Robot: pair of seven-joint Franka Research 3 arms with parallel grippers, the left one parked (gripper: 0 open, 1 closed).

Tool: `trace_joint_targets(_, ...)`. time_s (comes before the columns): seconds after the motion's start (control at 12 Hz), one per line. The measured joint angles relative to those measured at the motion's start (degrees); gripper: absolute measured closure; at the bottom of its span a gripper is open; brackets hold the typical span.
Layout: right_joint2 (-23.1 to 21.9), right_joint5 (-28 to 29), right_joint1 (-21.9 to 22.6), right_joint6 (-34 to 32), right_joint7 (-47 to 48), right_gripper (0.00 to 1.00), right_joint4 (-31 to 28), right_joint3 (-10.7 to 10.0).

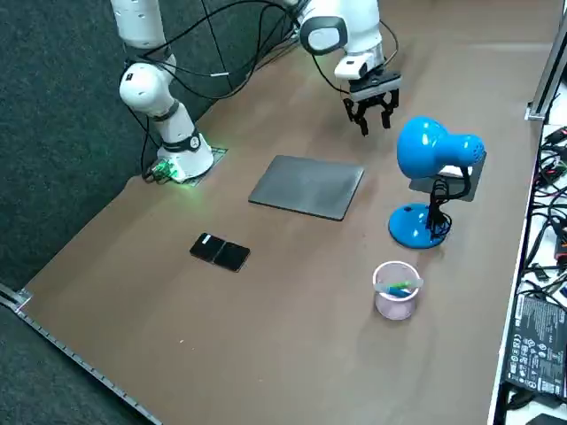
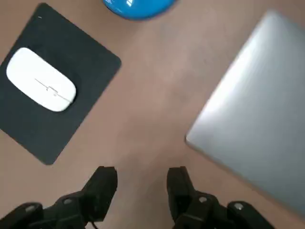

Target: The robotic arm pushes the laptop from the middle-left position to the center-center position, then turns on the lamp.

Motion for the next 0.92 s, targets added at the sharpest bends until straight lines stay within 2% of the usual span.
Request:
trace_joint_targets(0.08, 0.94, -1.0, -0.52, 0.0, -3.2, 0.32, 0.98, -0.12)
trace_joint_targets(0.17, 1.92, -2.95, -1.2, 0.0, -5.58, 0.39, 1.98, -0.21)
trace_joint_targets(0.25, 3.01, -5.57, -2.06, 0.0, -6.89, 0.5, 3.17, -0.25)
trace_joint_targets(0.42, 5.41, -10.83, -4.03, 0.01, -8.23, 0.54, 6.02, -0.3)
trace_joint_targets(0.5, 8.2, -14.95, -5.51, 0.0, -8.73, 0.8, 8.8, -0.33)
trace_joint_targets(0.67, 11.15, -18.69, -6.49, 0.13, -8.79, 0.85, 11.09, -0.35)
trace_joint_targets(0.75, 12.43, -20.82, -7.09, 0.39, -8.79, 0.95, 12.12, -0.36)
trace_joint_targets(0.92, 14.5, -24.39, -8.43, 1.81, -8.88, 0.97, 13.74, -0.38)
